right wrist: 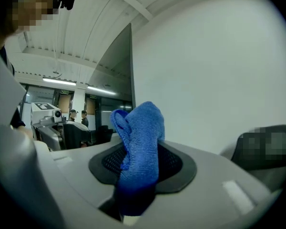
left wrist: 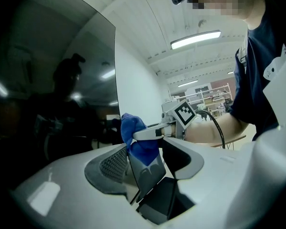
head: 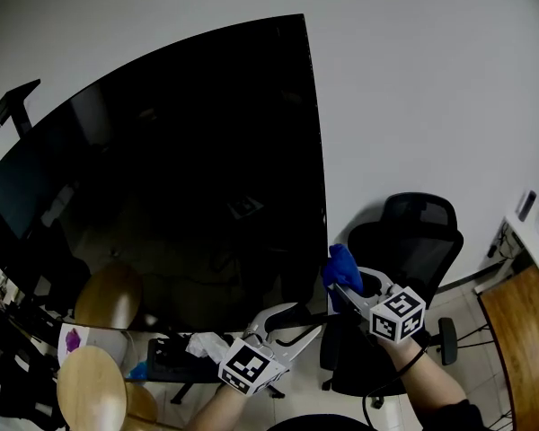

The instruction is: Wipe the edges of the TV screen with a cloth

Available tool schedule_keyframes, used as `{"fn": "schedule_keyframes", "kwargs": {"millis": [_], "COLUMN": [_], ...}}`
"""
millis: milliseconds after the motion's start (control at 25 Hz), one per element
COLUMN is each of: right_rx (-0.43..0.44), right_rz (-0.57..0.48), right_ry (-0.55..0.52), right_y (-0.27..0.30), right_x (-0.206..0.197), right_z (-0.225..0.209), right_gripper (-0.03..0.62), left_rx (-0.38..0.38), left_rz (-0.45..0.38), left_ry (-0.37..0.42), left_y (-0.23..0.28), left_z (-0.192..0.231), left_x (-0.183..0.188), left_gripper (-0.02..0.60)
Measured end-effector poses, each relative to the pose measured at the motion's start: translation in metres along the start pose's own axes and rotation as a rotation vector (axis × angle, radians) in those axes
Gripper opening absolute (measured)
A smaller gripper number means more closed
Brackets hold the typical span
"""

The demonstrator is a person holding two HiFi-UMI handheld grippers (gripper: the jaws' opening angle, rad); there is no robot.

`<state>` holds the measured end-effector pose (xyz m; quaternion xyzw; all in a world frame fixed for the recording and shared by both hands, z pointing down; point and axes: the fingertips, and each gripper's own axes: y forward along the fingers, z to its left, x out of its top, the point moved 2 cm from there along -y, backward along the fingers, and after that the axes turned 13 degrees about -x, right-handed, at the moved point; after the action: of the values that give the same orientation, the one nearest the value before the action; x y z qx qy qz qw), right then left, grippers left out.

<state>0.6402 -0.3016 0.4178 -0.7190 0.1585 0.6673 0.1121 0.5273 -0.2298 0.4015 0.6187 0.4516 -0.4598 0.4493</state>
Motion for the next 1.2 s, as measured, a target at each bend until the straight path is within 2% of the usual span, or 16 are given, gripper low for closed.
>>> {"fn": "schedule_keyframes", "kwargs": {"millis": [280, 560, 800, 1200], "right_rx": [0.023, 0.037, 0.047, 0.07], "right_rz": [-0.104, -0.212, -0.265, -0.32], "right_ry": [-0.081, -0.177, -0.25, -0.324], "right_y": [-0.002, -0.007, -0.012, -0.024], "right_x": [0.067, 0.142, 0.193, 0.274], "right_z": [0.008, 0.016, 0.024, 0.031], "right_gripper": [0.155, 0.155, 0.155, 0.155], "left_rx": [-0.004, -0.019, -0.024, -0.032], "left_rz": [-0.001, -0.011, 0.004, -0.052], "left_ry": [0.085, 0.194, 0.277, 0.355], "left_y": [-0.006, -0.008, -0.012, -0.022], "left_z": [0.006, 0.015, 0.022, 0.021], "left_x": [0.032, 0.089, 0.133, 0.197], "left_gripper": [0.222, 0.222, 0.222, 0.222]}}
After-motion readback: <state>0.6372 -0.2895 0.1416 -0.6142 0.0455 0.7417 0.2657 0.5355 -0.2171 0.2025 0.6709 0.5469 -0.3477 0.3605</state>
